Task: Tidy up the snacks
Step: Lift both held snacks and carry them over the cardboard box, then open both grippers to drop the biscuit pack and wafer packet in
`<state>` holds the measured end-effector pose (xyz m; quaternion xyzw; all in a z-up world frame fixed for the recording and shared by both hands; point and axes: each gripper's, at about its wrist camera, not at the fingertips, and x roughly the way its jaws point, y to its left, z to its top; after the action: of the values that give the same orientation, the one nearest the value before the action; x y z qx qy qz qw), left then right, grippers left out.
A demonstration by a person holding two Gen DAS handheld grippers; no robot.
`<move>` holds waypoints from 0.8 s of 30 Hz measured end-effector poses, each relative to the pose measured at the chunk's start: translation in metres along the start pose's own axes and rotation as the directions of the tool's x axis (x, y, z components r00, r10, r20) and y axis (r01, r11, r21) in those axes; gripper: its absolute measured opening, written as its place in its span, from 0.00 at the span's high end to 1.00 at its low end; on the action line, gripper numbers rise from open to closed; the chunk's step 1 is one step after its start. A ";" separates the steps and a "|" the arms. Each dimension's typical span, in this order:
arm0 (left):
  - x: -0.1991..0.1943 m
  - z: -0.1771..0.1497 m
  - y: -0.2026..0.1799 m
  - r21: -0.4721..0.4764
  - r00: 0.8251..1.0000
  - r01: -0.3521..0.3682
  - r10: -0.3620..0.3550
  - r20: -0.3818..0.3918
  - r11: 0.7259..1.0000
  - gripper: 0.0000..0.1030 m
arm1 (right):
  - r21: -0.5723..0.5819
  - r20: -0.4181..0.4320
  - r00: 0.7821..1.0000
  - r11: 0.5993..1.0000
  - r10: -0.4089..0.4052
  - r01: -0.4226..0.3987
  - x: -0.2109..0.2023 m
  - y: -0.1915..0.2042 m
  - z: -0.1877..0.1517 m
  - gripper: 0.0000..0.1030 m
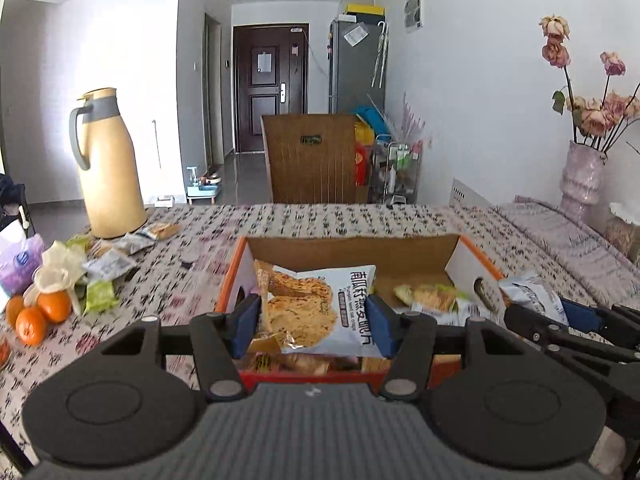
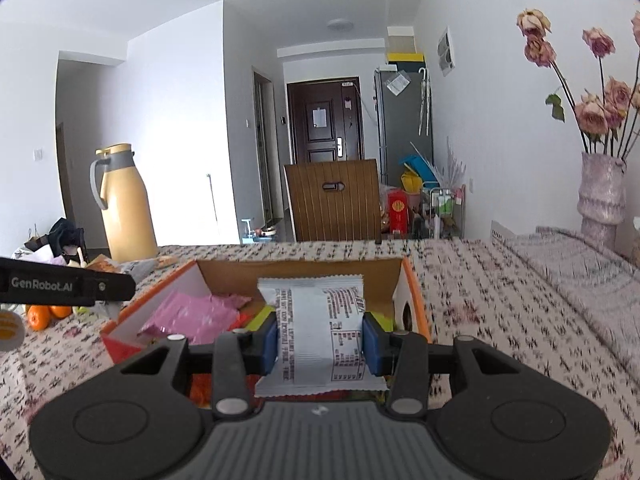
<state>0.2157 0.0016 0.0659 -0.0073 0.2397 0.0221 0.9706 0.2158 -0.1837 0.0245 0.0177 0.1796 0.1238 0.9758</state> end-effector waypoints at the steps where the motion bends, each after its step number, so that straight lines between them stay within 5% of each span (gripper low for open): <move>1: 0.003 0.003 -0.001 -0.001 1.000 -0.001 0.001 0.004 1.000 0.44 | -0.003 0.002 1.000 1.000 0.000 0.000 0.003 0.000 0.003 0.60; 12: 0.055 0.022 0.004 -0.030 1.000 -0.029 0.029 0.004 0.999 0.44 | -0.026 -0.009 1.000 1.000 -0.012 0.012 0.057 0.000 0.028 0.60; 24: 0.106 0.002 0.014 -0.044 0.997 -0.050 0.047 -0.065 0.998 0.42 | -0.002 -0.111 0.994 1.000 0.010 -0.010 0.104 -0.006 0.008 0.60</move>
<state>0.3100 0.0202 0.0182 -0.0241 0.2705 0.0506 0.9611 0.3136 -0.1633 -0.0046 0.0106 0.2332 0.1298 0.9637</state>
